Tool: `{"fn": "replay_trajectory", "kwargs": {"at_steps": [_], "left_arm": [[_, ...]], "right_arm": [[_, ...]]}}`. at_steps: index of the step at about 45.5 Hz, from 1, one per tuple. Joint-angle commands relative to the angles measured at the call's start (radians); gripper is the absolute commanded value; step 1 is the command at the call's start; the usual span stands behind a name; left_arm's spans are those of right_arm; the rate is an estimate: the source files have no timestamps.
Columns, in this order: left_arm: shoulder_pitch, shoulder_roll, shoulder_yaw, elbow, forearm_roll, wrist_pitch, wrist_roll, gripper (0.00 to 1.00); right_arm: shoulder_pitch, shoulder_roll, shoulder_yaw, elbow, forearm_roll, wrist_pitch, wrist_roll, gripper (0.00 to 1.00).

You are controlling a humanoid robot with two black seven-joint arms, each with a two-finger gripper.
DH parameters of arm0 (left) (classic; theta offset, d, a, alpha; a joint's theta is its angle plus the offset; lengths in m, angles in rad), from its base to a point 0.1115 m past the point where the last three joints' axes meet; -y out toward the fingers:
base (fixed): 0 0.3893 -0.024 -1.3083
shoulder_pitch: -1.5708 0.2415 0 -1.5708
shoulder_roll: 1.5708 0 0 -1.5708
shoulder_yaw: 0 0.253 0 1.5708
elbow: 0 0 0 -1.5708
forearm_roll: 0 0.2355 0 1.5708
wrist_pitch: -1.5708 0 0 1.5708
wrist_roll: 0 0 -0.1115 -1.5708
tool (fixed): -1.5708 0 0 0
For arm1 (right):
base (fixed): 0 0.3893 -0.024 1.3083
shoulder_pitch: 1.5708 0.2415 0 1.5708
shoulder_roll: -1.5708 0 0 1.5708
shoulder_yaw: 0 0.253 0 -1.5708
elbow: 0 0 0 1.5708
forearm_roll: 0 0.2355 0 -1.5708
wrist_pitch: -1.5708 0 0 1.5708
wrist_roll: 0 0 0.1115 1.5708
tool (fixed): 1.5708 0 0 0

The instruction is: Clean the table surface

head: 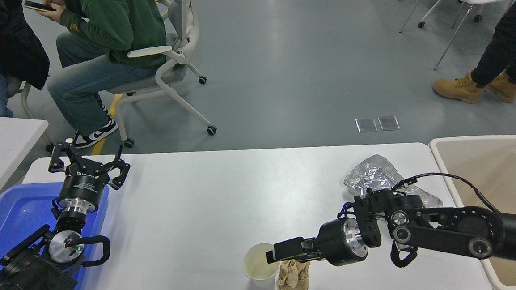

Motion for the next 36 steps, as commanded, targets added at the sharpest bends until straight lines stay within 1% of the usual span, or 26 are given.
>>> {"fn": "replay_trajectory", "kwargs": {"at_steps": [1, 15, 36], "left_arm": [[0.0, 0.0, 0.0, 0.001, 0.0, 0.001, 0.0, 1.0], [0.0, 0.0, 0.0, 0.0, 0.0, 0.0, 0.0, 1.0], [0.0, 0.0, 0.0, 0.0, 0.0, 0.001, 0.0, 1.0]], "right_arm": [[-0.026, 0.045, 0.016, -0.035, 0.002, 0.001, -0.008, 1.0], [-0.034, 0.088, 0.016, -0.085, -0.004, 0.001, -0.008, 1.0], [-0.034, 0.117, 0.017, -0.133, -0.015, -0.001, -0.007, 1.0]]}}
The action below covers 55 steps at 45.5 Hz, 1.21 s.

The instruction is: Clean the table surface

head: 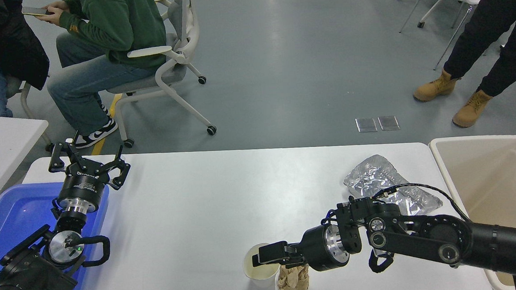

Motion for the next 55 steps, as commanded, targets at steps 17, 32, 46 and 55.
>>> {"fn": "replay_trajectory", "kwargs": {"at_steps": [17, 32, 46, 55], "left_arm": [[0.0, 0.0, 0.0, 0.0, 0.0, 0.0, 0.0, 1.0], [0.0, 0.0, 0.0, 0.0, 0.0, -0.001, 0.0, 1.0], [0.0, 0.0, 0.0, 0.0, 0.0, -0.001, -0.001, 1.0], [0.0, 0.0, 0.0, 0.0, 0.0, -0.001, 0.0, 1.0]], "right_arm": [[-0.001, 0.037, 0.002, -0.035, -0.037, 0.0, 0.002, 0.95], [-0.001, 0.047, 0.002, -0.037, -0.089, 0.001, 0.002, 0.73], [0.004, 0.046, 0.002, -0.034, -0.1, 0.016, 0.002, 0.27], [0.014, 0.037, 0.003, -0.031, -0.097, 0.067, -0.001, 0.0]]}}
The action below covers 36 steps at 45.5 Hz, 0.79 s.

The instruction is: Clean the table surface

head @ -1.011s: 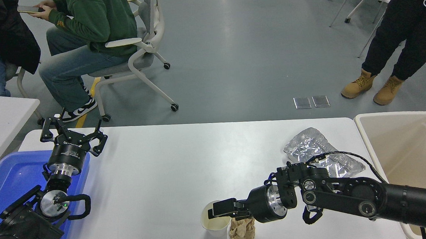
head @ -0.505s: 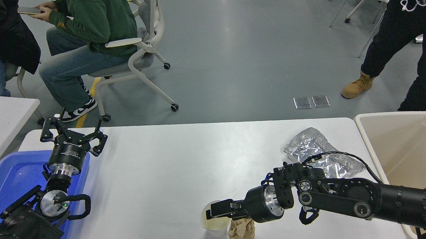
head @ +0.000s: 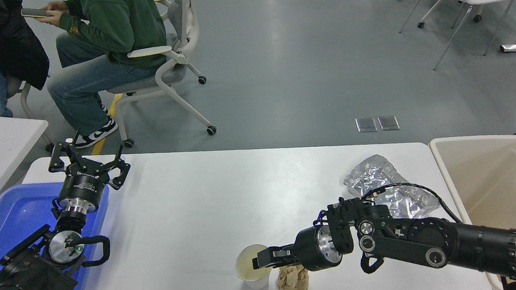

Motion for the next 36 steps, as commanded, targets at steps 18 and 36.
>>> {"fn": "replay_trajectory", "kwargs": {"at_steps": [18, 36], "left_arm": [[0.0, 0.0, 0.0, 0.0, 0.0, -0.001, 0.0, 1.0], [0.0, 0.0, 0.0, 0.0, 0.0, -0.001, 0.0, 1.0]], "right_arm": [[0.018, -0.025, 0.021, 0.005, 0.013, 0.057, -0.005, 0.0], [0.021, -0.084, 0.136, 0.0, 0.093, 0.055, -0.007, 0.0]]}}
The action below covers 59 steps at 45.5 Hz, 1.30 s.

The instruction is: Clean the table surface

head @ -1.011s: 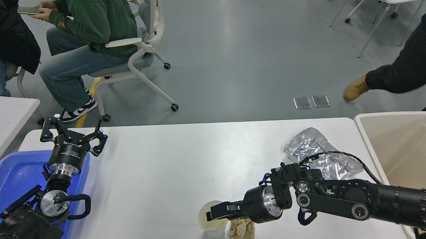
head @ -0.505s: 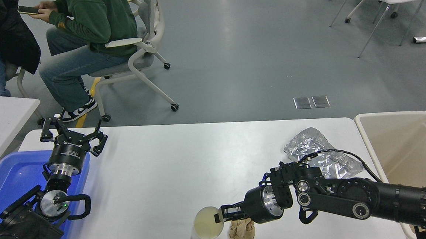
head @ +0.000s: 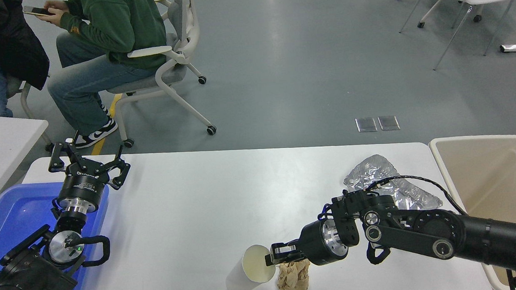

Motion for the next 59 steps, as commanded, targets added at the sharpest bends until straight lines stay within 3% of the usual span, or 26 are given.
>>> {"fn": "replay_trajectory", "kwargs": {"at_steps": [1, 11, 35, 59], "left_arm": [[0.0, 0.0, 0.0, 0.0, 0.0, 0.0, 0.0, 1.0], [0.0, 0.0, 0.0, 0.0, 0.0, 0.0, 0.0, 1.0], [0.0, 0.0, 0.0, 0.0, 0.0, 0.001, 0.0, 1.0], [0.0, 0.0, 0.0, 0.0, 0.0, 0.0, 0.0, 1.0]], "right_arm": [[0.003, -0.034, 0.071, -0.004, 0.052, 0.001, 0.0, 0.0], [0.016, -0.089, 0.126, -0.006, 0.114, 0.001, 0.0, 0.0], [0.23, -0.298, 0.116, -0.004, 0.387, 0.001, 0.0, 0.0], [0.388, -0.448, 0.051, 0.002, 0.517, 0.061, 0.0, 0.0]]}}
